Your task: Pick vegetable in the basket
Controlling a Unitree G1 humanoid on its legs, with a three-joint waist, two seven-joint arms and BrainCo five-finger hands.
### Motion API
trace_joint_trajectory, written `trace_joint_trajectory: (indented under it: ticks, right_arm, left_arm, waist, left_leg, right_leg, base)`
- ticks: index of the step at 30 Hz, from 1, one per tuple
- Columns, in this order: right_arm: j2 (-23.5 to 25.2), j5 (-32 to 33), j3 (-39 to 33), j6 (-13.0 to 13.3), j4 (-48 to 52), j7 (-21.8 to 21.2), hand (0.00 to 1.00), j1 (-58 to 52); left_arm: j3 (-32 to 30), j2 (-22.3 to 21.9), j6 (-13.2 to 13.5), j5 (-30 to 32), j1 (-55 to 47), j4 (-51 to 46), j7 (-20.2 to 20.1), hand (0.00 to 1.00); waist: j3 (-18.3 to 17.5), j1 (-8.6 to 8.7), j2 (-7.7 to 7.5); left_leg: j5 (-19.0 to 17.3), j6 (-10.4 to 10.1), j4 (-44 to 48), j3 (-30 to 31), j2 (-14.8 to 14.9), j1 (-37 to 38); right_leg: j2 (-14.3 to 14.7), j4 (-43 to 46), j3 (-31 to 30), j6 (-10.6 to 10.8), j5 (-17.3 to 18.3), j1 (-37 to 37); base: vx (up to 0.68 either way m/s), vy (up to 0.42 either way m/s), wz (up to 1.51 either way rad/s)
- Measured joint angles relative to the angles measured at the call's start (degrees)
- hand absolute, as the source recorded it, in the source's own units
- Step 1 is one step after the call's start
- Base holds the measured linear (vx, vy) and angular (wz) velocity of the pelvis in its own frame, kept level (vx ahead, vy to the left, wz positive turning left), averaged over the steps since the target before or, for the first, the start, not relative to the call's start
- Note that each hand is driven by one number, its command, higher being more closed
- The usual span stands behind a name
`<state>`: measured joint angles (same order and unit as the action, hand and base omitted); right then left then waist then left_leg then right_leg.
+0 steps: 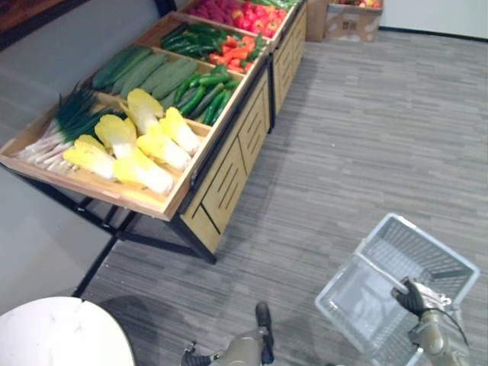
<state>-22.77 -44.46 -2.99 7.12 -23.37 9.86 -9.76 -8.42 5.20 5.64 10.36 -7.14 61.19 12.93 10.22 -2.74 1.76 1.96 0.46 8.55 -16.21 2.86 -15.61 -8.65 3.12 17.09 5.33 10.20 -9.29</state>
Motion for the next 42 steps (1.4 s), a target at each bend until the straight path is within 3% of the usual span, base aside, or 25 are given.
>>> trace_joint_trajectory:
  ticks: [2,6,9,10,11,12,13,14,15,18,19,21,23,24,25,26,27,28,29,30,32,37,42]
  right_arm:
    - [0.3,0.1,2.6,1.1,-0.1,-0.1,1.0,1.3]
    - [1.0,0.1,4.9,2.9,-0.1,-0.1,1.0,3.1]
    - [1.7,0.0,5.6,2.3,-0.5,-0.1,1.0,2.2]
    - [2.2,-0.3,5.5,1.5,-1.2,0.2,1.0,1.8]
    - [2.3,-0.5,5.4,0.9,-1.5,0.3,1.0,2.0]
    - [2.5,-0.5,5.7,0.8,-1.9,0.3,1.0,1.9]
    - [3.1,-0.5,5.8,0.7,-2.8,0.3,1.0,1.0]
    - [3.6,-0.5,5.8,0.7,-3.3,0.3,1.0,1.0]
    - [3.6,-0.5,5.5,0.5,-3.4,0.4,1.0,0.6]
    - [3.4,-0.5,5.2,0.5,-3.8,0.5,1.0,0.3]
    - [3.4,-0.5,4.6,0.5,-4.7,0.4,1.0,0.2]
    - [3.5,-0.5,3.2,0.5,-5.1,0.3,1.0,0.1]
    - [3.5,-0.4,0.4,0.5,-6.3,-0.2,1.0,-0.4]
    - [3.6,-0.4,-0.3,0.4,-6.5,-0.2,1.0,-0.8]
    - [3.8,-0.3,-1.5,0.1,-6.9,-0.3,1.0,-2.2]
    - [3.7,-0.2,-2.0,-0.3,-7.1,-0.3,1.0,-2.8]
    - [3.6,0.0,-3.0,-0.6,-7.6,-0.3,1.0,-2.6]
    - [3.3,0.1,-5.1,-0.9,-8.5,-0.3,1.0,-1.8]
    - [2.8,0.2,-5.8,-1.0,-9.3,-0.3,1.0,-1.1]
    - [2.5,0.4,-5.8,-1.1,-9.5,-0.4,1.0,-1.0]
    - [2.3,2.0,-6.3,-0.9,-11.0,-0.5,1.0,-0.5]
    - [2.8,4.3,-8.3,-0.5,-11.3,-0.3,1.0,-1.4]
    - [3.7,4.5,-9.8,-0.7,-11.3,-0.3,1.0,-2.5]
  left_arm:
    - [0.0,-0.2,0.0,1.2,-0.1,0.0,0.1,0.0]
    - [0.2,0.1,-0.1,3.4,-0.1,0.0,0.3,0.0]
    - [1.6,1.0,-0.1,4.3,-1.0,0.4,0.4,0.0]
    - [2.9,1.9,0.0,4.4,-1.6,0.3,0.4,0.0]
    - [4.4,3.2,-0.2,4.4,-1.8,0.4,0.3,0.0]
    - [5.0,3.9,-0.4,4.4,-1.9,0.4,0.3,0.0]
    - [6.1,5.0,-0.9,4.3,-1.8,0.4,0.3,0.0]
    - [6.3,5.4,-1.0,4.3,-1.8,0.4,0.3,0.0]
    - [6.5,5.6,-1.4,4.2,-1.9,0.5,0.4,0.0]
    - [6.3,5.7,-1.3,3.3,-1.7,0.4,0.4,0.0]
    - [5.7,5.1,-1.2,3.3,-0.8,0.2,0.5,0.0]
    - [5.4,4.3,-1.1,3.3,0.9,0.0,0.5,0.0]
    - [3.8,3.4,-0.7,3.3,2.1,-0.1,0.5,0.0]
    - [3.5,3.3,-0.7,3.3,2.1,0.0,0.5,0.0]
    - [2.4,3.6,-0.8,3.2,1.8,0.4,0.5,0.0]
    - [1.2,4.0,-0.9,3.2,1.6,0.4,0.5,0.0]
    - [0.4,3.4,-1.0,3.1,1.3,0.5,0.6,0.0]
    - [-0.6,2.0,-0.8,2.6,0.4,0.5,0.6,0.0]
    - [-1.7,0.8,-0.9,1.6,0.2,0.8,0.6,0.0]
    - [-2.1,0.3,-1.0,1.3,0.2,1.0,0.6,0.0]
    - [-3.2,-0.7,-1.4,1.0,-0.2,2.1,0.5,0.0]
    - [-3.0,-0.9,-1.5,1.2,-0.6,2.0,0.4,0.0]
    - [-2.0,-1.3,-2.0,2.2,-0.2,2.0,0.4,0.0]
  waist:
    - [0.1,-0.85,-0.28]
    - [-0.4,-1.23,-1.61]
    - [-2.2,-1.08,-2.61]
    - [-2.8,-0.7,-4.01]
    - [-3.4,-0.4,-5.41]
    - [-3.4,-0.26,-6.45]
    - [-2.9,0.79,-7.38]
    - [-2.7,0.85,-7.7]
    - [-2.5,1.44,-7.64]
    - [-2.3,2.62,-7.22]
    - [-2.2,2.99,-6.55]
    - [-2.0,3.02,-5.62]
    - [-2.0,2.92,-5.08]
    - [-2.0,2.85,-5.08]
    - [-2.4,2.78,-5.94]
    - [-2.4,2.78,-6.03]
    - [-2.3,2.65,-5.22]
    - [-3.1,2.68,-2.32]
    - [-2.9,2.82,-0.39]
    - [-3.0,2.68,-0.01]
    - [-2.5,2.62,-0.47]
    - [-2.2,3.3,-0.46]
    - [-2.1,4.06,0.96]
  left_leg:
    - [-3.9,1.3,4.8,-2.5,-0.2,0.2]
    - [-7.0,1.6,5.8,-5.2,-0.7,1.9]
    - [-7.2,1.7,-0.3,-5.2,-2.8,5.1]
    - [-7.2,1.7,-2.2,-5.2,-4.0,7.2]
    - [-7.4,2.1,-3.3,-4.6,-5.5,9.5]
    - [-7.6,2.4,-3.5,-3.6,-6.1,10.8]
    - [-8.2,4.1,-3.5,-0.7,-6.5,13.0]
    - [-8.4,5.0,-3.4,0.7,-6.4,14.1]
    - [-9.4,5.6,-3.4,3.5,-5.4,17.4]
    - [-9.8,5.2,-3.3,7.4,-4.7,20.1]
    - [-9.9,4.8,-3.5,10.9,-4.3,20.8]
    - [-10.3,3.9,-3.5,15.0,-4.0,20.7]
    - [-11.7,1.5,-3.1,21.7,-4.2,20.8]
    - [-12.2,0.6,-2.9,22.9,-4.2,20.8]
    - [-14.0,-1.9,-1.9,27.1,-4.4,20.8]
    - [-15.1,-3.1,-1.0,29.2,-3.8,20.6]
    - [-15.7,-4.0,-0.3,29.9,-2.3,19.9]
    - [-15.8,-4.9,1.0,29.3,0.7,18.1]
    - [-14.8,-6.4,1.2,29.2,3.0,16.8]
    - [-13.9,-7.1,1.2,29.0,3.6,16.3]
    - [-8.9,-8.1,3.2,22.2,4.9,14.3]
    - [-3.6,-6.3,1.9,4.2,7.2,13.9]
    - [-1.6,-6.7,-7.6,4.2,6.6,14.7]
  right_leg:
    - [-1.6,-0.5,-2.7,0.7,-0.5,-1.5]
    - [-3.6,1.4,-5.1,2.9,-1.8,-1.1]
    - [-6.1,16.2,-6.7,3.9,-1.4,6.2]
    - [-7.9,27.8,-8.7,6.4,-2.5,11.1]
    - [-9.7,38.9,-11.6,11.0,-6.8,15.7]
    - [-9.9,43.2,-13.1,10.9,-9.9,17.4]
    - [-9.0,50.7,-15.5,11.3,-14.7,19.7]
    - [-8.1,54.1,-16.0,10.5,-13.1,21.1]
    - [-6.0,58.3,-14.5,4.3,-7.1,24.5]
    - [-5.0,49.9,-10.8,-0.3,-2.0,26.4]
    - [-2.7,36.4,-12.2,-0.7,-1.7,26.5]
    - [0.0,22.3,-18.5,0.3,-2.5,26.2]
    - [0.3,7.9,-27.4,2.9,-4.5,24.8]
    - [-0.1,7.2,-27.5,3.0,-4.6,24.5]
    - [-1.9,8.0,-25.8,3.1,-4.6,23.4]
    - [-2.3,8.7,-23.4,4.2,-9.5,22.9]
    - [-1.6,9.7,-21.1,3.4,-9.6,22.8]
    - [0.1,9.8,-17.2,1.9,-8.7,22.5]
    - [1.1,10.3,-13.3,0.6,-7.9,21.7]
    - [1.4,10.6,-12.1,0.0,-7.6,21.6]
    - [0.8,10.6,-6.9,-2.2,-6.3,19.0]
    - [0.6,6.2,0.5,-3.0,-5.6,13.6]
    - [1.3,3.8,4.7,-2.1,-6.2,13.6]
  base:
    - [0.26,0.117,-0.32]
    - [0.2,0.075,-0.33]
    - [0.18,0.096,-0.05]
    - [0.28,0.122,0.26]
    - [0.25,0.08,0.35]
    - [0.3,0.06,0.64]
    - [0.26,0.032,0.68]
    - [0.41,0.003,1.02]
    - [0.34,-0.026,0.81]
    - [0.32,-0.071,0.88]
    - [0.34,-0.111,1.2]
    - [0.32,-0.168,1.25]
    - [0.38,-0.299,1.55]
    - [0.41,-0.458,1.77]
    - [0.34,-0.441,1.63]
    - [0.38,-0.577,1.59]
    - [0.3,-0.471,1.25]
    - [0.35,-0.518,1.31]
    - [0.24,-0.31,1.26]
    - [0.22,-0.367,1.16]
    - [0.16,-0.356,1.09]
    - [0.03,-0.174,0.78]
    - [-0.07,0.014,0.5]
